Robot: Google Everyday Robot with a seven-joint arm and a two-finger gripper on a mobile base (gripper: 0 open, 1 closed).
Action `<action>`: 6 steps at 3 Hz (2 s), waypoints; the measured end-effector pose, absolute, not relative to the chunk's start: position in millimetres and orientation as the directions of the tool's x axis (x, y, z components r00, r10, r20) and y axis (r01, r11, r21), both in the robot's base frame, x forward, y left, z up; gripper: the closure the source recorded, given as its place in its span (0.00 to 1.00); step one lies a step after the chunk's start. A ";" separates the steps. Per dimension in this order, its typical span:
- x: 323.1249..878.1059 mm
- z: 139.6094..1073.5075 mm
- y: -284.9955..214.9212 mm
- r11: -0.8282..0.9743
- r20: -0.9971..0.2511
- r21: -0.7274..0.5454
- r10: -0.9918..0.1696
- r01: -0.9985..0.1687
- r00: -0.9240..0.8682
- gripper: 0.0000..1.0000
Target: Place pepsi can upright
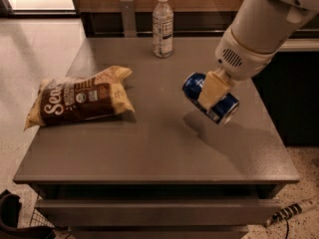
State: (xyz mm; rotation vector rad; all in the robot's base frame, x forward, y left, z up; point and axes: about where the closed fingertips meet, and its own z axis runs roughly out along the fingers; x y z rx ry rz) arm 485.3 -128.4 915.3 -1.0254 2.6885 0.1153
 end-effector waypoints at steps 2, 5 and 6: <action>486.7 907.8 -127.1 0.554 -0.466 0.196 -0.673 -0.809 -0.574 1.00; 467.2 932.1 -135.1 0.180 -0.834 0.087 -0.525 -0.980 -0.170 1.00; 471.5 931.6 -141.6 0.128 -0.887 0.026 -0.455 -0.991 -0.082 1.00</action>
Offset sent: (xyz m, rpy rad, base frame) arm -0.0124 -0.0017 -0.0098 0.5834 0.0274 0.4962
